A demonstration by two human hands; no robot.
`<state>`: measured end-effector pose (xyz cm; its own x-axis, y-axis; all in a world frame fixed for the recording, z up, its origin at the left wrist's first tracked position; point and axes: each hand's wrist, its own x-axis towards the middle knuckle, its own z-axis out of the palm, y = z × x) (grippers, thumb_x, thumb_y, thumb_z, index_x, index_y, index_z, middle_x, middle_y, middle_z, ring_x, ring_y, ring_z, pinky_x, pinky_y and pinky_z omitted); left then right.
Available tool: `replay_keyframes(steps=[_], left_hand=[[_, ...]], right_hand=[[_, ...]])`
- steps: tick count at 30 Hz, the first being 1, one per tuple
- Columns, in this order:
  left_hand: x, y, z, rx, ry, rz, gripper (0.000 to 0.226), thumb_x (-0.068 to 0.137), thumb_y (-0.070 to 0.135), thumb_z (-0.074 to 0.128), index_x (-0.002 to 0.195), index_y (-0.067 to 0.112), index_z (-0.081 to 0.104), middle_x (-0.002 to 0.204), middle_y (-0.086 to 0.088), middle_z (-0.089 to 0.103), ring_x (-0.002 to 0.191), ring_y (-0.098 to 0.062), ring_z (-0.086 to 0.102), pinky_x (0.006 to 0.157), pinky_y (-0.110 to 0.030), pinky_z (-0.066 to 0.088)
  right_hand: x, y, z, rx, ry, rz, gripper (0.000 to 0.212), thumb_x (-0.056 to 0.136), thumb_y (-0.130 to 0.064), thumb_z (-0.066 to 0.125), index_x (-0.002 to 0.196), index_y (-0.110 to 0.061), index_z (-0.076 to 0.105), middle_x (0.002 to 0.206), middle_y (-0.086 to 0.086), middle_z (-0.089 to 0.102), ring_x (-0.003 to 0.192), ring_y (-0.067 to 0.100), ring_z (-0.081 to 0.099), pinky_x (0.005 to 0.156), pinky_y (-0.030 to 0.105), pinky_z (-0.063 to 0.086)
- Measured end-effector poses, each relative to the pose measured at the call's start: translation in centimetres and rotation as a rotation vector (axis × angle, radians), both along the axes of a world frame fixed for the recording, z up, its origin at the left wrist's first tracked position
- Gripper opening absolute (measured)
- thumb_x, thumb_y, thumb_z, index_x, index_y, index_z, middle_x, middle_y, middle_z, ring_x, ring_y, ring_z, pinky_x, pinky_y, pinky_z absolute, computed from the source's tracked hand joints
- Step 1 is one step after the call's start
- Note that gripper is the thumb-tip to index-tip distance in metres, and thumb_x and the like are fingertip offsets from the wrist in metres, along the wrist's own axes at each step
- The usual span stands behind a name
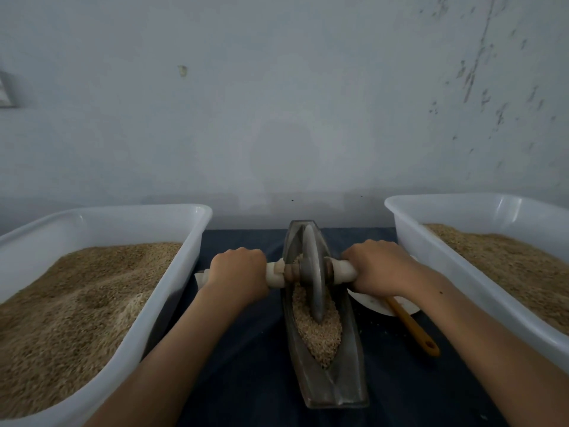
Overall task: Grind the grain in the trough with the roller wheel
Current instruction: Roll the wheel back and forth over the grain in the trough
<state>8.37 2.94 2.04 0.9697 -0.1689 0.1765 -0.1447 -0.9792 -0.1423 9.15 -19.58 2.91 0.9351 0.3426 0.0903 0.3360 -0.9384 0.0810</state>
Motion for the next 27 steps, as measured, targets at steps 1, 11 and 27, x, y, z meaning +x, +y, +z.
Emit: replay_keyframes(steps=[1,11,27], left_hand=[[0.1,0.0,0.0,-0.003,0.014,0.002,0.020,0.086,0.029,0.059,0.102,0.018,0.057,0.097,0.000,0.062,0.088,-0.018,0.059,0.071,-0.028,0.041],[0.8,0.4,-1.4,-0.126,-0.179,-0.036,0.017,0.089,0.035,0.056,0.095,0.021,0.048,0.092,0.003,0.061,0.079,-0.017,0.055,0.066,-0.028,0.036],[0.6,0.2,-0.2,-0.044,-0.012,-0.026,0.018,0.084,0.030,0.061,0.099,0.021,0.057,0.089,0.002,0.060,0.079,-0.016,0.055,0.070,-0.028,0.041]], right_hand=[[0.0,0.0,0.1,-0.003,0.006,-0.001,0.015,0.084,-0.032,0.062,0.098,-0.030,0.063,0.080,-0.008,0.057,0.076,0.014,0.058,0.057,0.026,0.035],[0.8,0.4,-1.9,-0.007,-0.370,-0.006,0.016,0.088,-0.026,0.053,0.085,-0.029,0.037,0.088,-0.003,0.064,0.080,0.023,0.061,0.059,0.031,0.028],[0.1,0.1,-0.3,0.013,-0.065,0.008,0.009,0.084,-0.031,0.061,0.092,-0.033,0.058,0.085,-0.006,0.063,0.081,0.016,0.061,0.064,0.029,0.041]])
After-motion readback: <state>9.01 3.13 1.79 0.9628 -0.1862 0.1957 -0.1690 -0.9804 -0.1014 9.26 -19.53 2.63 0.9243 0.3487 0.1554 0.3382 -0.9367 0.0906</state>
